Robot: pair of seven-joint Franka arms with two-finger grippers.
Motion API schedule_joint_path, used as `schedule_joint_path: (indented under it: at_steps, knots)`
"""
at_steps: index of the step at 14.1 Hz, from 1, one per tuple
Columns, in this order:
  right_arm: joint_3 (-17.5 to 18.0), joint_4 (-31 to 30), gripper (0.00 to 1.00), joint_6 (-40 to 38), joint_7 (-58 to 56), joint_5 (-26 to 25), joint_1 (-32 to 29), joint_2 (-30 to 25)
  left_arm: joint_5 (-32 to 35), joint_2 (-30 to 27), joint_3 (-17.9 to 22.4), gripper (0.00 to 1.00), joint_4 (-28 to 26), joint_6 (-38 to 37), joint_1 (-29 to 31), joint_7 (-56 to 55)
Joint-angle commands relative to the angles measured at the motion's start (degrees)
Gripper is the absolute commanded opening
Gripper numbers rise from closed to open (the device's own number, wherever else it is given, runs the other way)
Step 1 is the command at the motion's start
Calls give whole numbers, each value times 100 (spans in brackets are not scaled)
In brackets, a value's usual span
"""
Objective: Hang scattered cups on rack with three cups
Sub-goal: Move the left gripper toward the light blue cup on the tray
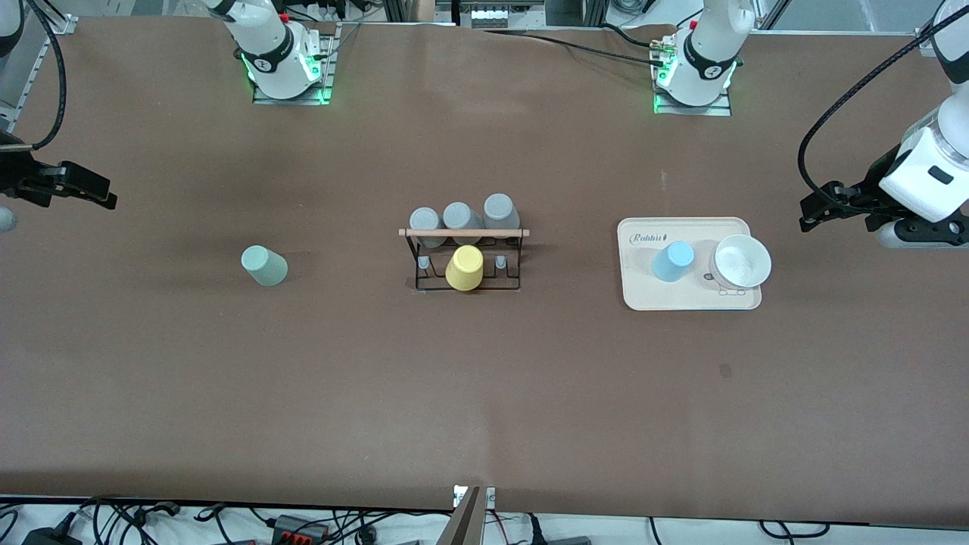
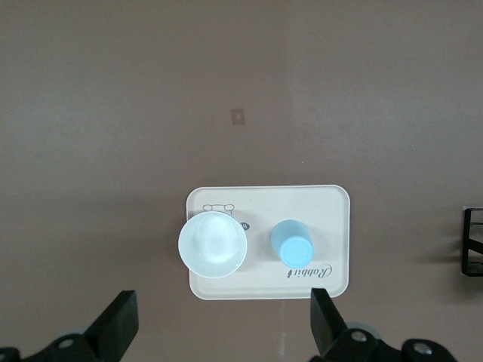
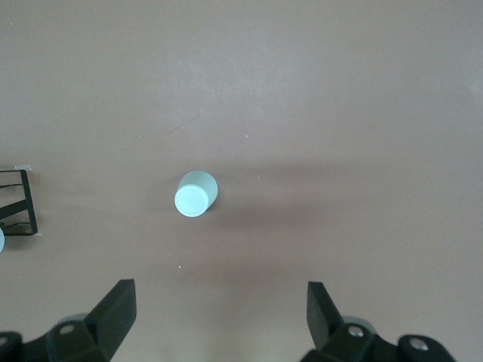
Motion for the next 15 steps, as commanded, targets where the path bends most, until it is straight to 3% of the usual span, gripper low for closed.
schedule_joint_path:
  at_steps: [1,10,12,15]
  knots:
    - [-59,4,100,-37,81,67,38,-31,31,-61,-27,100,-15,-76,21,9]
    - [-42,-320,100,-204,72,6,82,-66,75,290,-36,100,116,-58,-119,70]
    - [-41,-583,100,-12,72,6,91,-92,84,527,-36,100,196,-58,-190,96]
    - [-24,-1495,100,787,72,-12,100,-442,40,765,-36,100,205,-58,-181,96]
